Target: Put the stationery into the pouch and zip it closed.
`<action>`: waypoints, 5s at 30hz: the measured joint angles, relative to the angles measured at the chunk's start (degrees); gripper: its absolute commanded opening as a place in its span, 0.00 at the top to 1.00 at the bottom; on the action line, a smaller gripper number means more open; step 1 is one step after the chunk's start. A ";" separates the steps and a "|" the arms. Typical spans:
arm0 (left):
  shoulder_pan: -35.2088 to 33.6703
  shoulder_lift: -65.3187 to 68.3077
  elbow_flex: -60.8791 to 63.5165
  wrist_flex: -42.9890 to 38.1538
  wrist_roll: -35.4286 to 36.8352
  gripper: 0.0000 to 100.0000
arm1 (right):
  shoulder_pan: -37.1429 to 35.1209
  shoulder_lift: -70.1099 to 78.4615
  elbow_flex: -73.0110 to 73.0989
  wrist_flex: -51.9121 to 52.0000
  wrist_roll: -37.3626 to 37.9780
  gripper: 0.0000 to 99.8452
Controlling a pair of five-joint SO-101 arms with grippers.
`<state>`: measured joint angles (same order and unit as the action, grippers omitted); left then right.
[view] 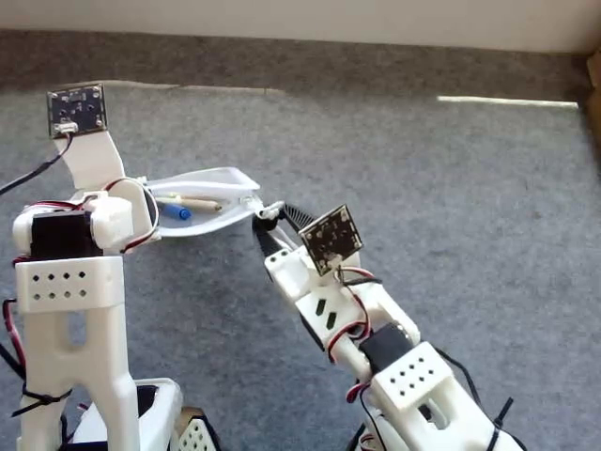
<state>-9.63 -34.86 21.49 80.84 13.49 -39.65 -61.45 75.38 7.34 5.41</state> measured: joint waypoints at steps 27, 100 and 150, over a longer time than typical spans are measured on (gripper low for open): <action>16.53 0.70 0.18 -16.62 -6.15 0.75 | -7.74 -27.78 3.43 33.58 6.33 0.96; 31.03 -29.71 44.92 -37.63 -38.77 0.73 | 10.20 -37.63 7.38 32.79 11.25 0.96; 36.40 -29.71 66.55 -72.79 -37.19 0.99 | 10.55 -37.63 7.38 32.70 11.25 0.96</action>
<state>26.77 -64.57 88.04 8.04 -23.69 -29.10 -99.08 82.77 40.04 16.66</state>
